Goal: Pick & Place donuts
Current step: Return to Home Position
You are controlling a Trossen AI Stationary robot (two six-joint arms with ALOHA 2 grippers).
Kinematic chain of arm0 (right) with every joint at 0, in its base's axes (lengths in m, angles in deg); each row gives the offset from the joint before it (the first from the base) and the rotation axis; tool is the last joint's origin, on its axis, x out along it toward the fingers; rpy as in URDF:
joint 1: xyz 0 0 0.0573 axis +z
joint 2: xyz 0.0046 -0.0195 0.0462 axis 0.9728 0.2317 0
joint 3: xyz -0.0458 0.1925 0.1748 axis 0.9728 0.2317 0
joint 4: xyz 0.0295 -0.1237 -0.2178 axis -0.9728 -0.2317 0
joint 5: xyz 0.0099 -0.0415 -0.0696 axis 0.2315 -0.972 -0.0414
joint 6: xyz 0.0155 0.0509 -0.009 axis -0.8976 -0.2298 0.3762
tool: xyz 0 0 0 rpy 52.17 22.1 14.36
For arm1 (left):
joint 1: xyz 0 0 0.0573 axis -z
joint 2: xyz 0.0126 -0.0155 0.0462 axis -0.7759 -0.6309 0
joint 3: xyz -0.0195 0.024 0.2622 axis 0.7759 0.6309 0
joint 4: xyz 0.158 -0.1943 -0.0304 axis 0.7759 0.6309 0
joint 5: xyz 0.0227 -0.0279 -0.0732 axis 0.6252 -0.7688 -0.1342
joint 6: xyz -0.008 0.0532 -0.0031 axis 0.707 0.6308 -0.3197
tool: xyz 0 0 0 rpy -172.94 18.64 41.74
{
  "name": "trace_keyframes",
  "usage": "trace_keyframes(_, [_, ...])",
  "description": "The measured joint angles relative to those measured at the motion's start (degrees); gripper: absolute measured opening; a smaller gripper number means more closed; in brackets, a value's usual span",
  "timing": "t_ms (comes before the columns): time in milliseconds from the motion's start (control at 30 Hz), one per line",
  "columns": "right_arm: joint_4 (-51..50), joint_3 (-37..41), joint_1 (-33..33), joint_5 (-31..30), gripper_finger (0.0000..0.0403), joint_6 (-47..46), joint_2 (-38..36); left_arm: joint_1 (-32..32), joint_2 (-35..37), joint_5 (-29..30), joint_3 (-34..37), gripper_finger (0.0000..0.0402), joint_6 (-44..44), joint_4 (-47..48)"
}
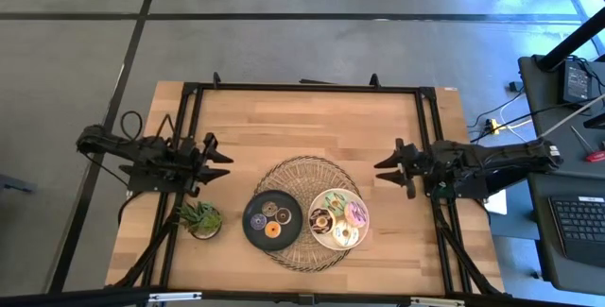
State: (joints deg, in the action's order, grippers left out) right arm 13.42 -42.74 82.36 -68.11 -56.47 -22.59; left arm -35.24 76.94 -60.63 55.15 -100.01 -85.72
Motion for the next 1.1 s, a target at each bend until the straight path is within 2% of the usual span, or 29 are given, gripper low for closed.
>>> trace_keyframes(233, [-3.1,0.0,0.0,0.0,0.0154,1.6,-5.8,0.0,6.1,0.1,4.1,0.0151,-1.3,0.2])
trace_keyframes(733, [-7.8,0.0,0.0,-0.2,0.0154,2.8,-17.8,0.0,6.3,4.9,7.0,0.0151,-3.0,0.9])
trace_keyframes(900, [-8.0,0.1,0.0,-4.6,0.0154,4.7,-18.7,0.0,6.4,7.6,7.0,0.0152,-1.6,1.4])
trace_keyframes(1100, [0.8,5.3,0.0,-6.2,0.0154,5.3,-18.8,0.0,6.4,8.0,7.0,0.0149,-1.2,1.3])
